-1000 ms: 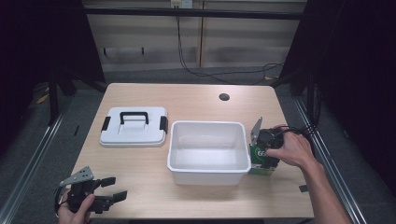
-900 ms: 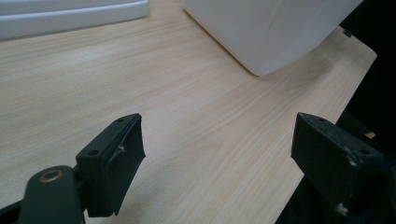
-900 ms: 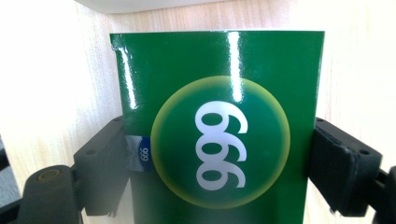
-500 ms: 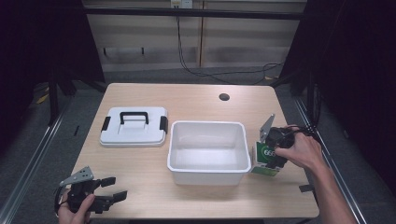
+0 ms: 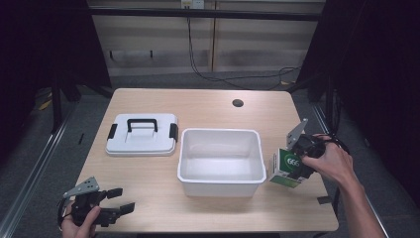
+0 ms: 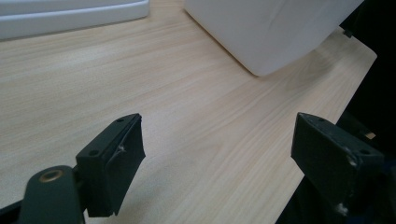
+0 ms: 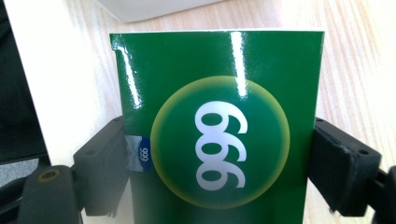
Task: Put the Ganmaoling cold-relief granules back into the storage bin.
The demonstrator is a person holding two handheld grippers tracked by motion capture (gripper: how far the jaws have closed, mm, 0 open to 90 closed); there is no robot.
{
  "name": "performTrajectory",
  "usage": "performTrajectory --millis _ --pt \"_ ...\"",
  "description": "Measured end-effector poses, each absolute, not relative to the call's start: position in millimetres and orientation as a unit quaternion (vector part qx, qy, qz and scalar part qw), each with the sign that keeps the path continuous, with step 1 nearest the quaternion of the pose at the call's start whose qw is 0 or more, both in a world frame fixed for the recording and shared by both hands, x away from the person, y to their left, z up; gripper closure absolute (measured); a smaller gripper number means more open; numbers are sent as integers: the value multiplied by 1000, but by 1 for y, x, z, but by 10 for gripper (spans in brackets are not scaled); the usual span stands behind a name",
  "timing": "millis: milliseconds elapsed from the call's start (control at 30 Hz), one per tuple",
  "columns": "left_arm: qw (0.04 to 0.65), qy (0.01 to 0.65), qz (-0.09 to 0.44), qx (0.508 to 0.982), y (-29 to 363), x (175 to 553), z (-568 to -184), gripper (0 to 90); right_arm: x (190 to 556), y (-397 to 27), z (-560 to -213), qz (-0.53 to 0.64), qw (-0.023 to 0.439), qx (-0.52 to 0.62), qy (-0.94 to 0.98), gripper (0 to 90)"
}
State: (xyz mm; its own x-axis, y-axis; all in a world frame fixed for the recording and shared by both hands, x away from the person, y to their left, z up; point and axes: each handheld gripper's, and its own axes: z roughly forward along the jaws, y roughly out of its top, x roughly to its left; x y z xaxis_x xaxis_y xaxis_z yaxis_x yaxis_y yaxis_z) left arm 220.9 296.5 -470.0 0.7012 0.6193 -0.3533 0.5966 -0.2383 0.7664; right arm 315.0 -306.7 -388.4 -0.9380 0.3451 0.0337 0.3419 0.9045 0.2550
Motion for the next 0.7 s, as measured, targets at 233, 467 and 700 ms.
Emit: performTrajectory --millis 233,467,700 --pt "481 387 11 786 296 221 -470 171 306 -311 -379 142 17 186 972 160" --pt "480 386 11 788 295 221 -470 171 301 -319 -371 156 20 191 969 161" --pt "481 386 10 787 296 221 -470 171 299 -327 -362 187 26 200 961 162"
